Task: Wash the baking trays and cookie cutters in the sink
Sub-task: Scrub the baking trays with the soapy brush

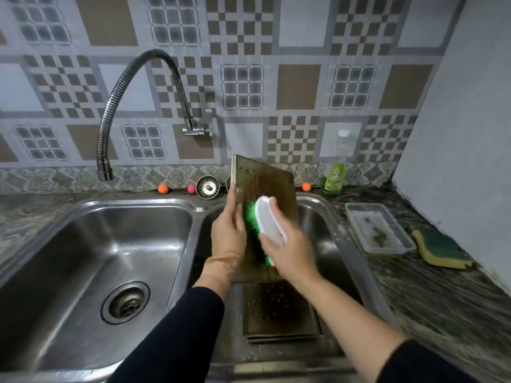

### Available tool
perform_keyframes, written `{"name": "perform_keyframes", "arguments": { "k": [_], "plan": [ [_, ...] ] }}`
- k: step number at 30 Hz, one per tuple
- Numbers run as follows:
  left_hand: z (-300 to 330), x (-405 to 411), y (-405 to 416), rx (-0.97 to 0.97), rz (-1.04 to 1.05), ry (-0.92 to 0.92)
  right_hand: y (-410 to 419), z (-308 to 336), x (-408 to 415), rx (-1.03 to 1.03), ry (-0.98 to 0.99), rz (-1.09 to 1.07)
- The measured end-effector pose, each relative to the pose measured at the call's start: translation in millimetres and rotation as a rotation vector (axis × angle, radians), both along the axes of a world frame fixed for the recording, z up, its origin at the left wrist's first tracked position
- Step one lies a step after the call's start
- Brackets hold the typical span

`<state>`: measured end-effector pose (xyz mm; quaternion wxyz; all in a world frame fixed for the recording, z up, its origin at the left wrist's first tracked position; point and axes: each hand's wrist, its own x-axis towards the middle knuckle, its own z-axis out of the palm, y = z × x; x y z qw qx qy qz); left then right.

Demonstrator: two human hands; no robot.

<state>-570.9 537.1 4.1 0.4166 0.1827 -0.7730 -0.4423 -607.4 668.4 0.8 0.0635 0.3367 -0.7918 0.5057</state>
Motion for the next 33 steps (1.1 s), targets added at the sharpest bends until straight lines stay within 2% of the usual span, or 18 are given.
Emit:
{"name": "perform_keyframes", "arguments": {
  "k": [5, 8, 12, 15, 19, 22, 25, 27, 30, 33],
  "plan": [
    [3.8, -10.4, 40.9, 0.05, -0.008, 0.064, -13.5, 66.4, -65.0, -0.01, -0.054, -0.158],
    [8.7, -8.8, 38.5, 0.066, 0.091, 0.063, 6.6, 35.8, -39.1, -0.031, -0.104, -0.032],
    [0.1, 3.3, 24.3, -0.028, 0.18, -0.019, 36.1, -34.8, 6.2, -0.051, -0.16, 0.042],
    [-1.4, 12.2, 41.6, -0.077, 0.136, -0.09, 24.4, -12.3, -13.7, -0.047, -0.268, 0.0],
    [0.4, 12.5, 56.0, -0.304, 0.134, -0.197, -4.2, 57.7, -49.1, -0.031, -0.384, 0.015],
    [4.0, 10.4, 65.1, -0.486, 0.155, -0.253, -12.3, 87.7, -58.3, -0.002, -0.326, -0.037],
    [2.7, 14.2, 66.6, -0.57, 0.16, -0.307, -13.3, 92.0, -58.5, 0.038, -0.264, -0.091],
    [3.7, 21.7, 58.2, -0.527, 0.12, -0.335, -14.1, 88.7, -56.0, 0.036, -0.261, -0.09],
    [6.3, 33.8, 30.8, -0.32, 0.023, -0.316, -16.4, 92.6, -47.4, -0.022, -0.247, -0.082],
    [4.5, 41.3, -16.0, -0.204, 0.079, -0.349, -26.4, 101.0, -36.8, -0.116, -0.273, -0.044]
  ]
}}
